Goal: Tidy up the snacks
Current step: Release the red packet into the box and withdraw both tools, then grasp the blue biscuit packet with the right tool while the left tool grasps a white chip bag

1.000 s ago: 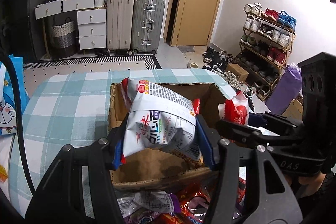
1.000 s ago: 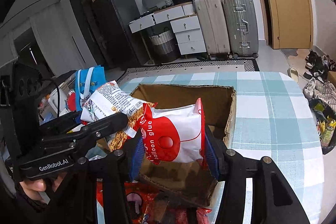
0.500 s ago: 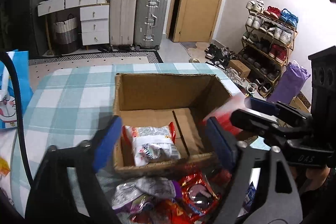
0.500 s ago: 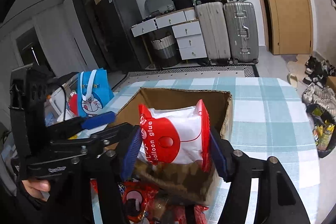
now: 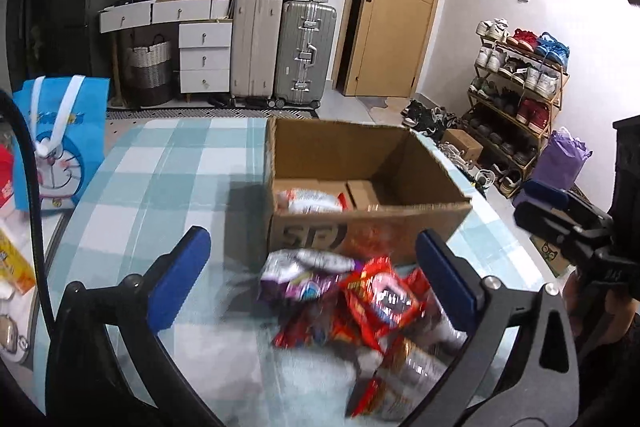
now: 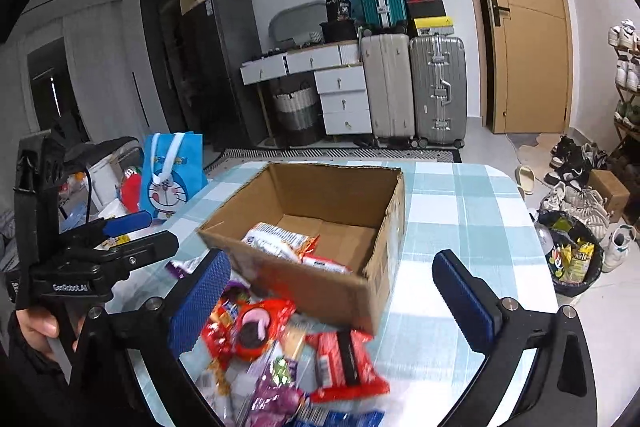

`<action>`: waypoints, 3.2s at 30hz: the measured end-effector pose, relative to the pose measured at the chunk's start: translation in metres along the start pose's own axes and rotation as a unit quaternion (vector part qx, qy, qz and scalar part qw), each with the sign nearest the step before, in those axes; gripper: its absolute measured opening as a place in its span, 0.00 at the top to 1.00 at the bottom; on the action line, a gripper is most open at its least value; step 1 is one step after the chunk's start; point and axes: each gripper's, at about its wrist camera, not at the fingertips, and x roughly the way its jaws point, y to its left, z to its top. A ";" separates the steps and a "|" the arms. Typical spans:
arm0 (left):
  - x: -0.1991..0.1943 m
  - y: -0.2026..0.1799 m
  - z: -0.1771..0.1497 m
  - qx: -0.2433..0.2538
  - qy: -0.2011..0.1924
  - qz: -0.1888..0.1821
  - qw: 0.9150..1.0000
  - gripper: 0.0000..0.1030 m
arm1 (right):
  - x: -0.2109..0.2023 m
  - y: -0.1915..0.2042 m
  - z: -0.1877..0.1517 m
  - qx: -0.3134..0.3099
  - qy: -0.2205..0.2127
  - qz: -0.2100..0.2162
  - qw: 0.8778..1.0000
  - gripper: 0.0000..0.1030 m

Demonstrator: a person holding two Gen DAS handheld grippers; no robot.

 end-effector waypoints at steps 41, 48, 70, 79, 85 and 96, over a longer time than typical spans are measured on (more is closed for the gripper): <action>-0.024 -0.029 -0.083 0.046 0.072 -0.052 0.995 0.01 | -0.002 0.008 -0.096 -0.058 0.163 -0.039 0.984 0.00; -0.019 -0.034 -0.086 0.057 0.080 -0.052 0.994 0.01 | 0.010 -0.008 -0.105 -0.027 0.185 -0.043 0.981 0.00; -0.011 -0.027 -0.090 0.047 0.094 -0.050 0.993 0.01 | 0.034 -0.014 -0.118 -0.004 0.204 -0.049 0.978 0.00; -0.008 -0.038 -0.097 0.067 0.108 -0.064 0.990 0.01 | 0.030 -0.025 -0.119 -0.004 0.201 -0.045 0.979 0.01; -0.008 -0.043 -0.101 0.069 0.123 -0.094 0.985 0.01 | 0.031 -0.015 -0.119 -0.011 0.197 -0.027 0.980 0.22; -0.007 -0.049 -0.107 0.079 0.128 -0.101 0.983 0.01 | 0.023 -0.006 -0.118 -0.028 0.193 -0.001 0.981 0.54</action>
